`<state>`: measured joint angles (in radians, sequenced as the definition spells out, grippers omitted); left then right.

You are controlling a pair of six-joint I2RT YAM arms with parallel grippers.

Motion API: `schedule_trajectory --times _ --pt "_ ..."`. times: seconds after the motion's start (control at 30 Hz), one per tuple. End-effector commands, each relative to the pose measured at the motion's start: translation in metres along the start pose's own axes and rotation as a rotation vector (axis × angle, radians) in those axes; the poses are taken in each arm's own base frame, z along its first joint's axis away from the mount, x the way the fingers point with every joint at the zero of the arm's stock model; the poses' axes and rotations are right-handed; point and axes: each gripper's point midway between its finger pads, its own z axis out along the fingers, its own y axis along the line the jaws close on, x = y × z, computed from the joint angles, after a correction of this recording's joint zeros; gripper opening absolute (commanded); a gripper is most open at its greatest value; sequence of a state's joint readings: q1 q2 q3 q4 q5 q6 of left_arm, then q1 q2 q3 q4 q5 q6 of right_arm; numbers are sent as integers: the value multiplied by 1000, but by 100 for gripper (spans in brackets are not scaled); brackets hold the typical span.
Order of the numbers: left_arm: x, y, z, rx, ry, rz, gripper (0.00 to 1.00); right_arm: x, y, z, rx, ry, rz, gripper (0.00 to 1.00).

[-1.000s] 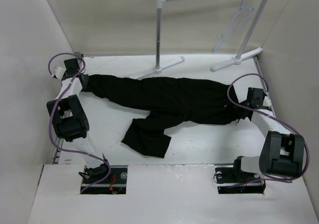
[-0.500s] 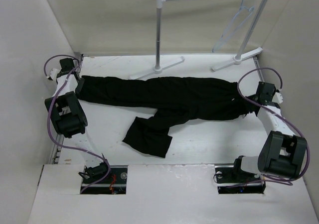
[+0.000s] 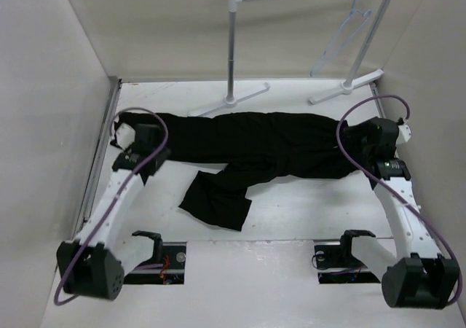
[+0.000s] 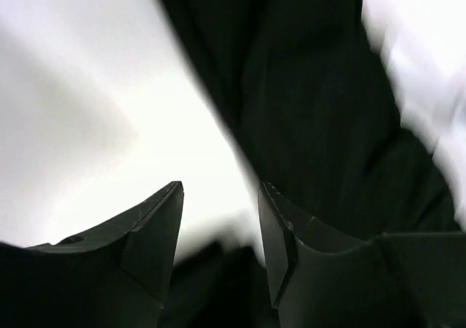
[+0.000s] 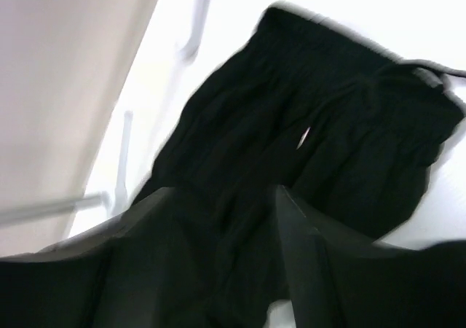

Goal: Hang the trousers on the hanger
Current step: Flatten out the trousers at the center of the board.

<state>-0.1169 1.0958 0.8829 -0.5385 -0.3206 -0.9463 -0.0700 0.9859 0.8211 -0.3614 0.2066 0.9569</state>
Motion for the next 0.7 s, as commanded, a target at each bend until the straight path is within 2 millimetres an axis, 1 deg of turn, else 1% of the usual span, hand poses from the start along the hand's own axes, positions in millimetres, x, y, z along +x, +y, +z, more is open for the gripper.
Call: schedule_trajectory --times 0.0,0.03,0.07,0.1,0.17,0.23,0.3,0.4,0.47,0.53,0.6,0.63,0.67 --pt "69 74 -28 -167 148 69 43 23 12 -27 -78 53 -79 42" --pt "85 86 -37 -173 186 79 44 34 13 -34 -104 87 -105 25" --pt "96 98 -44 -182 215 86 46 48 15 -42 -129 131 -134 15" --pt "106 105 -50 -181 241 89 50 62 18 -49 -158 176 -169 11" --pt "126 111 -59 -166 321 110 55 89 19 -62 -195 252 -248 10" --pt "136 111 -64 -157 368 120 58 113 19 -73 -219 312 -315 15" --pt "145 108 -68 -145 399 130 59 130 17 -81 -237 350 -359 18" --pt "155 104 -65 -124 411 158 60 149 12 -83 -237 402 -397 23" --pt "167 102 -58 -122 432 177 60 156 8 -82 -231 419 -403 28" --pt "179 101 -49 -127 446 198 60 159 3 -78 -216 419 -400 37" --pt "185 93 -39 -111 441 197 55 162 -2 -73 -204 427 -385 49" --pt "185 90 -34 -106 430 190 51 162 -6 -68 -190 418 -378 55" --pt "182 85 -29 -96 410 173 47 161 -12 -63 -172 412 -373 58"
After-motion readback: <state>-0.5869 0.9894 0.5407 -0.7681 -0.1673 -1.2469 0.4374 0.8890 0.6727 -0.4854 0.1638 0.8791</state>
